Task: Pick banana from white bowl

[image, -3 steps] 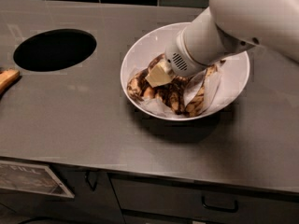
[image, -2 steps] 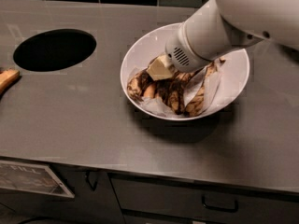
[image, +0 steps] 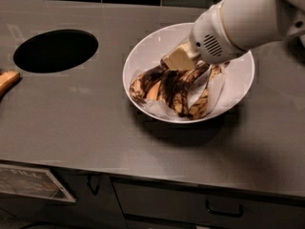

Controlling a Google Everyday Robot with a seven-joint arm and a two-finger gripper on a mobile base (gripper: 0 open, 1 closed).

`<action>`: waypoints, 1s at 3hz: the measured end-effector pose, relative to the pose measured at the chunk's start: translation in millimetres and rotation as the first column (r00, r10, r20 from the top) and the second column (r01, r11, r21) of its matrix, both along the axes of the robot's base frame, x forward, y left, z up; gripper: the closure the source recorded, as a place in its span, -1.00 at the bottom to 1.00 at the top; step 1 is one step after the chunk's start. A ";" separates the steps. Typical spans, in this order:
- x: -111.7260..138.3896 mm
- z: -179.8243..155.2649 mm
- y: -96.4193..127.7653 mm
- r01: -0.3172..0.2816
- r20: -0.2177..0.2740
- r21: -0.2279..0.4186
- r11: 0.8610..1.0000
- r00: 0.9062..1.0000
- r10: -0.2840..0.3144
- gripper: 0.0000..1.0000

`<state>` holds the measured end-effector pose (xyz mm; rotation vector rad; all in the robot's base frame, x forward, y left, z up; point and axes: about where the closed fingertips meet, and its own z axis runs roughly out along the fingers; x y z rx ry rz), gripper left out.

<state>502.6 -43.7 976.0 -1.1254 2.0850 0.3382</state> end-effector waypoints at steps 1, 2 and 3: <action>-11.4 12.2 -13.5 -0.079 0.024 0.078 0.994 0.997 0.077 1.00; -24.4 23.3 -21.3 -0.188 0.070 0.130 0.974 0.981 0.180 1.00; -36.0 34.3 -24.8 -0.266 0.124 0.150 0.952 0.961 0.249 1.00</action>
Offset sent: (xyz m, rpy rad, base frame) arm -0.0385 -0.0358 0.0313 0.1959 -0.1131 0.3363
